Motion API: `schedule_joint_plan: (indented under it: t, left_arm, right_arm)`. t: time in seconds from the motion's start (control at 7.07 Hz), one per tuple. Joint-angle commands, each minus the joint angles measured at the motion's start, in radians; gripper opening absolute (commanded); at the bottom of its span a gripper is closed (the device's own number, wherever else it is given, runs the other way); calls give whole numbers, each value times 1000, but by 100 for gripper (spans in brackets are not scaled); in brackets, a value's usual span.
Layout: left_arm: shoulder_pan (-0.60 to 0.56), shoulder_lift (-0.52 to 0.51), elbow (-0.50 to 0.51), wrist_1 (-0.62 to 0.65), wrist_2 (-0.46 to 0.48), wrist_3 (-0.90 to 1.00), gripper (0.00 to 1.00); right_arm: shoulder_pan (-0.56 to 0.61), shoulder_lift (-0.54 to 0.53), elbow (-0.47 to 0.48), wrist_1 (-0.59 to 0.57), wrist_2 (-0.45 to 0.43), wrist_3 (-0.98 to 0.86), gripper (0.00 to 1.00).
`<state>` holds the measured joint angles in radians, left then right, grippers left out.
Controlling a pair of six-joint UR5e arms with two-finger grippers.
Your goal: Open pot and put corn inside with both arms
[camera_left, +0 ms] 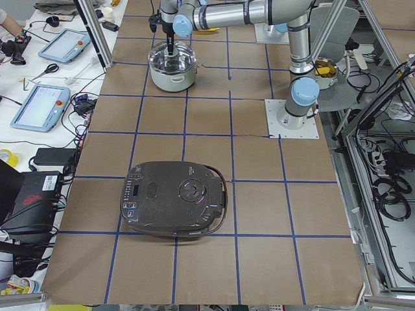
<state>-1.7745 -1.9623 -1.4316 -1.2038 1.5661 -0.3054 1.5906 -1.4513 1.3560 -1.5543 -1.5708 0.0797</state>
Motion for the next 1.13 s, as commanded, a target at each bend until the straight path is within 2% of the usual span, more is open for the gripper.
schedule_joint_plan:
  t: [0.0, 0.57, 0.99]
  left_arm:
    - [67, 43, 28, -52, 11, 32, 39]
    - [274, 89, 4, -71, 8, 292, 36]
    - [465, 92, -85, -48, -15, 581, 30]
  right_arm:
    - [0, 0, 0, -1, 0, 0, 100]
    - [0, 0, 0, -1, 2, 3, 100]
    - [0, 0, 6, -3, -14, -1, 100]
